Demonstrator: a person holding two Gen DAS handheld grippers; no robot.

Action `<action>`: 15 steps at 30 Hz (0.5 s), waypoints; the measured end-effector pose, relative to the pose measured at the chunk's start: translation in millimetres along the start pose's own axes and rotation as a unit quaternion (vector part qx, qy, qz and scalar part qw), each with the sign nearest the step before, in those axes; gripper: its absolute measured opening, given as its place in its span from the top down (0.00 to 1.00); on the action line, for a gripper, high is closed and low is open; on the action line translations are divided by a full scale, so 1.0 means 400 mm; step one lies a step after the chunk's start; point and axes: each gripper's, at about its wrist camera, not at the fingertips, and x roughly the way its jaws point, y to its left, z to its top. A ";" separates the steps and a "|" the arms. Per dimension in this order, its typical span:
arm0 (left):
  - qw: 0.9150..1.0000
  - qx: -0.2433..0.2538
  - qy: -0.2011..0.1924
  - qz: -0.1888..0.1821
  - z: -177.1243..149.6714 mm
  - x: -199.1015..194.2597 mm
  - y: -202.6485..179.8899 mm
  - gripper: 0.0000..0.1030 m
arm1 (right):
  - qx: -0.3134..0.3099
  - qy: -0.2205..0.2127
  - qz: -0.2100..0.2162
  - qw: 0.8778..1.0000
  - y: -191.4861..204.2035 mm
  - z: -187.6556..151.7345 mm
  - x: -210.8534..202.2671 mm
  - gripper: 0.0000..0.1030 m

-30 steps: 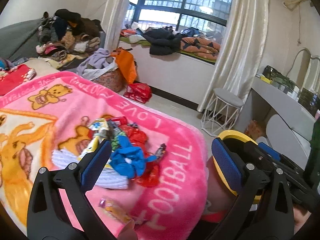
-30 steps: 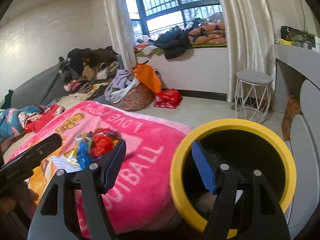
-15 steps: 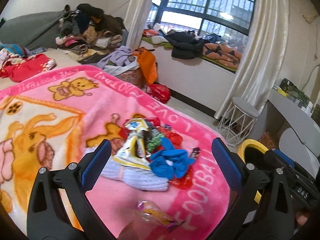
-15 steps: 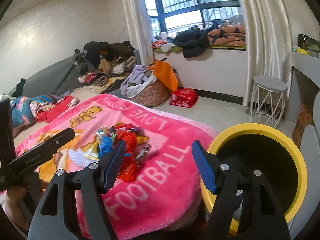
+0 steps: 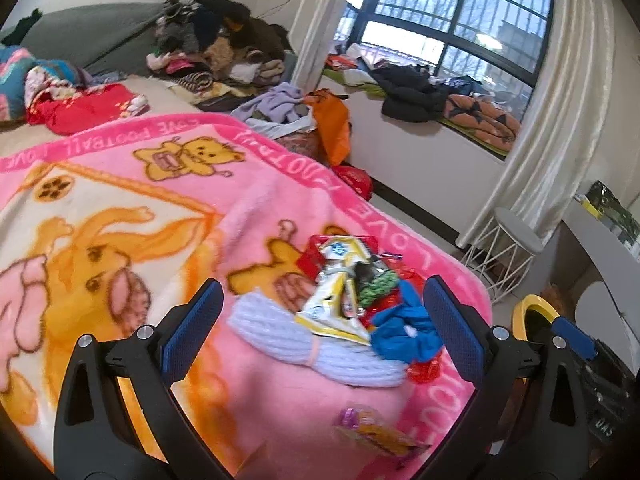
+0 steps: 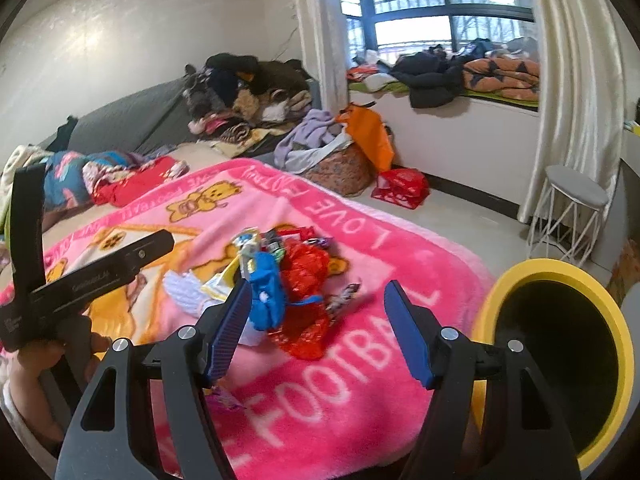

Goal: Collect trash
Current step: 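Grasp bubble wrap with the left tool while the right tool grasps the blue cloth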

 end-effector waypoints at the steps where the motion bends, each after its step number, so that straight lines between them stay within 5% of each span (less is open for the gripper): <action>1: 1.000 -0.004 0.001 0.002 0.000 0.001 0.008 0.10 | -0.001 0.002 0.003 1.000 0.005 -0.001 0.007 0.36; 10: 0.998 -0.043 0.036 0.022 -0.021 0.043 0.093 0.12 | -0.001 0.051 0.021 0.998 0.036 0.000 0.110 0.36; 15: 0.996 -0.065 0.058 0.019 -0.033 0.072 0.120 0.28 | -0.001 0.066 0.024 0.998 0.045 0.003 0.159 0.37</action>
